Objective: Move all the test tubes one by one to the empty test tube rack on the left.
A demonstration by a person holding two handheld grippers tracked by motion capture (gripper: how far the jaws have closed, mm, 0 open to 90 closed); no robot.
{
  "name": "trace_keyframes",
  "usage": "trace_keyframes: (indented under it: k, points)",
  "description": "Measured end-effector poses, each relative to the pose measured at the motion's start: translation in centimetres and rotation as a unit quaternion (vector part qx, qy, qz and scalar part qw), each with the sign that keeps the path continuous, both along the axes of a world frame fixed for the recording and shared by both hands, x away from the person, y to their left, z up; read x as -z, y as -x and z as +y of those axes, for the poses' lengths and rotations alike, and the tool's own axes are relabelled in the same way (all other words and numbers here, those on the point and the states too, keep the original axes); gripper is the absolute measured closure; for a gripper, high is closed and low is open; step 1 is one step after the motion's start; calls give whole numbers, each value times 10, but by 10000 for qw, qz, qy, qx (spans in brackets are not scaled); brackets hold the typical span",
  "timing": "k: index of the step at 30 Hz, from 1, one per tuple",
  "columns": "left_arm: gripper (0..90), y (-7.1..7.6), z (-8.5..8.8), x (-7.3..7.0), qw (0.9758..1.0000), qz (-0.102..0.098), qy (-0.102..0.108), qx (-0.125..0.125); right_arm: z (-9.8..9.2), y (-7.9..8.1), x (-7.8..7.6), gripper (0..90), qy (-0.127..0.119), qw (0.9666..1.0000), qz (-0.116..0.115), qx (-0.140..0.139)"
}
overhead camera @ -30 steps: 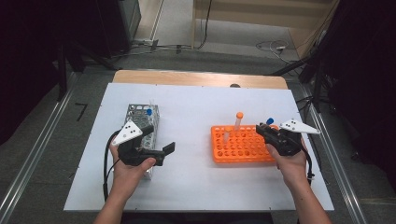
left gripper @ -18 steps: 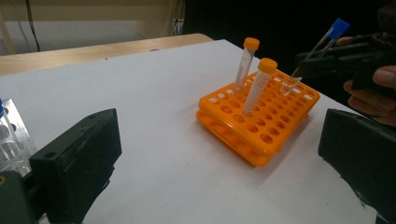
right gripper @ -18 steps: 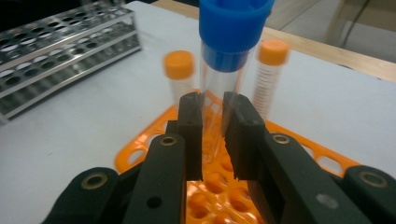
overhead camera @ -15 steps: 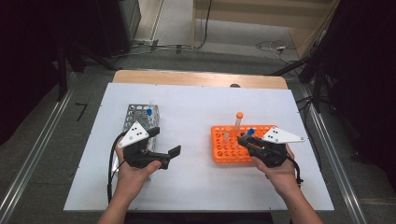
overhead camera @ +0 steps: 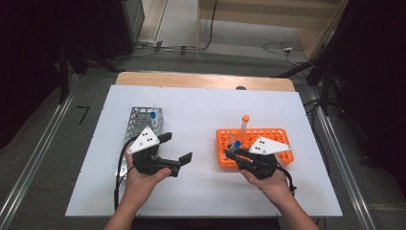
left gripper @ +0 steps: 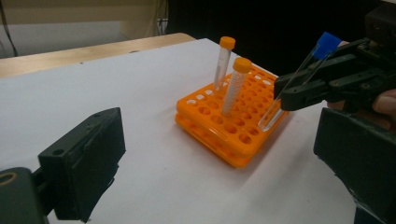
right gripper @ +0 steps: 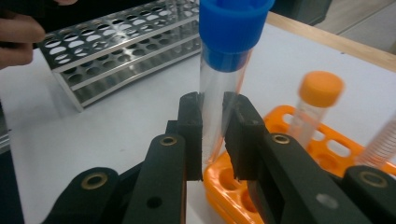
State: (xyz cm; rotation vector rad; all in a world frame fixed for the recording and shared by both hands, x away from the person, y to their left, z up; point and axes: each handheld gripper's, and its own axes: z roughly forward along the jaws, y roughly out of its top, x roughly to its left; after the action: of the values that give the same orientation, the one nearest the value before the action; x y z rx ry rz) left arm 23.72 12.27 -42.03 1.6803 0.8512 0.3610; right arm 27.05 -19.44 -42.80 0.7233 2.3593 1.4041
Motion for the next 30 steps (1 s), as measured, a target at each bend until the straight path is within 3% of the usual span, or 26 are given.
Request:
trace_keyframes:
  k: [10, 19, 30]
  points:
    - [134, 5, -13, -3, 9992, -121, 94, 361, 27, 9, 7, 751, 85, 9992, 99, -381]
    - [361, 9, -28, -1, 9961, -201, 130, 853, 45, 14, 11, 751, 123, 9979, 207, -599]
    - [601, 13, -44, 2, 9928, -314, 25, 1155, 61, 22, 13, 751, 179, 9958, 266, -858]
